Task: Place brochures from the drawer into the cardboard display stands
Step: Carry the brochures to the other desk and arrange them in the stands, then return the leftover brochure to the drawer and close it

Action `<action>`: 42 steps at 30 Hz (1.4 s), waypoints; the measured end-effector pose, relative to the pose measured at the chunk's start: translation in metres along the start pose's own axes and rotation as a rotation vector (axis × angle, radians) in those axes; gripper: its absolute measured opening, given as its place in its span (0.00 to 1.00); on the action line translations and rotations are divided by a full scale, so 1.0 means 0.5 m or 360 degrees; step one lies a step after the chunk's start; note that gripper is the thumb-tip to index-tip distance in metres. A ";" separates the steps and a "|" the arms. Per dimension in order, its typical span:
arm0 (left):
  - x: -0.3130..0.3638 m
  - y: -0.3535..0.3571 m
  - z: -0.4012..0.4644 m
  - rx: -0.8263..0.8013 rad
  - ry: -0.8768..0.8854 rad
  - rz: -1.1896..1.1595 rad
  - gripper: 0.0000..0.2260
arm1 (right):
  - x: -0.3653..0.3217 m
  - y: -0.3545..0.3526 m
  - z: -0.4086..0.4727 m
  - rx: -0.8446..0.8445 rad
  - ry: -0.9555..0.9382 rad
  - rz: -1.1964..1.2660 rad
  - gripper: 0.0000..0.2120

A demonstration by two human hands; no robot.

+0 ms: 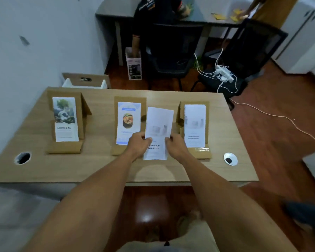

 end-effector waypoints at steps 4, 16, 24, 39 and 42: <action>0.072 0.101 0.017 -0.0249 0.0067 -0.0093 0.08 | 0.054 -0.104 -0.013 0.0223 0.0113 0.0036 0.07; 0.235 0.482 0.063 -0.0761 0.0195 0.0029 0.19 | 0.274 -0.425 -0.068 0.0765 0.0416 0.0263 0.04; 0.412 0.776 0.021 -0.0931 0.0266 0.0039 0.13 | 0.466 -0.684 -0.091 0.0938 0.0504 0.0412 0.07; 0.640 1.272 -0.123 -0.1176 0.0259 0.0025 0.06 | 0.808 -1.093 -0.176 0.1141 0.0617 0.0439 0.03; 0.671 1.333 -0.120 -0.1202 0.0224 0.0032 0.08 | 0.843 -1.149 -0.169 0.1165 0.0650 0.0438 0.04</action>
Point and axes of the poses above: each hand's wrist, its own z-axis towards the middle knuckle, its own y-axis out of the palm, x = y × z, the point moved 2 cm from there along z, towards the middle knuckle, and after that the axes turned 4 degrees about y, right-handed, at the moved point
